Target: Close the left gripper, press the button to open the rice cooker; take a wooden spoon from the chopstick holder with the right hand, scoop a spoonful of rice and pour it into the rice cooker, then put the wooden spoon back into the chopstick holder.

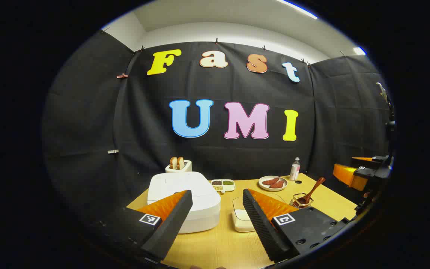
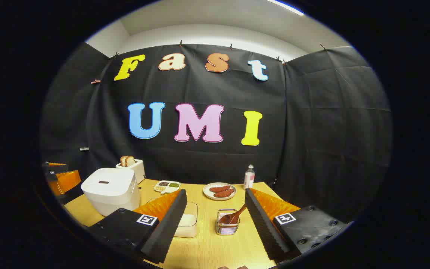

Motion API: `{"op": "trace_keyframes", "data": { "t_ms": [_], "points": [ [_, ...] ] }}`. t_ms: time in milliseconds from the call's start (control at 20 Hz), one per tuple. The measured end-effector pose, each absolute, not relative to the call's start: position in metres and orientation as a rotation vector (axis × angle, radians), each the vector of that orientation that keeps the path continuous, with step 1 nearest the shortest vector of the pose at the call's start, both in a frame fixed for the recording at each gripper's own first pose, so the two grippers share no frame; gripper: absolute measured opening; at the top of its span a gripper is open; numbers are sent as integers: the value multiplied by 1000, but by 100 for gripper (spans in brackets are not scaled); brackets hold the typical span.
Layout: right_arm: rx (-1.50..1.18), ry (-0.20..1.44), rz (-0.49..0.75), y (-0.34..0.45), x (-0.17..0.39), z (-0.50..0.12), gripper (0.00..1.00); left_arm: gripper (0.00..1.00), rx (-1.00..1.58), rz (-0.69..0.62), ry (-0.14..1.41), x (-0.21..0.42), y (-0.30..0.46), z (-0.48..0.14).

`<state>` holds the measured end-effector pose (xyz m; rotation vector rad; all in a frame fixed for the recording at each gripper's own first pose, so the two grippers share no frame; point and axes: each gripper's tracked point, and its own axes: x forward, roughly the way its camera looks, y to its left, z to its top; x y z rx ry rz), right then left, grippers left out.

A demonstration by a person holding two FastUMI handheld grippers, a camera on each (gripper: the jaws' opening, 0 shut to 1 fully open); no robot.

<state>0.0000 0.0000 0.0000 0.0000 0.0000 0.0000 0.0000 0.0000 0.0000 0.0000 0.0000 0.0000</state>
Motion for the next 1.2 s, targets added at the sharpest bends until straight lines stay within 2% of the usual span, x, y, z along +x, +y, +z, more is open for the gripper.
{"op": "trace_keyframes", "data": {
  "t_ms": [750,1200],
  "points": [
    [8,1,34,20,19,5,98,94,-9,16,25,6,10,-3],
    [36,-16,12,19,15,9,98,94,-29,-1,7,23,20,9]
  ]
}}
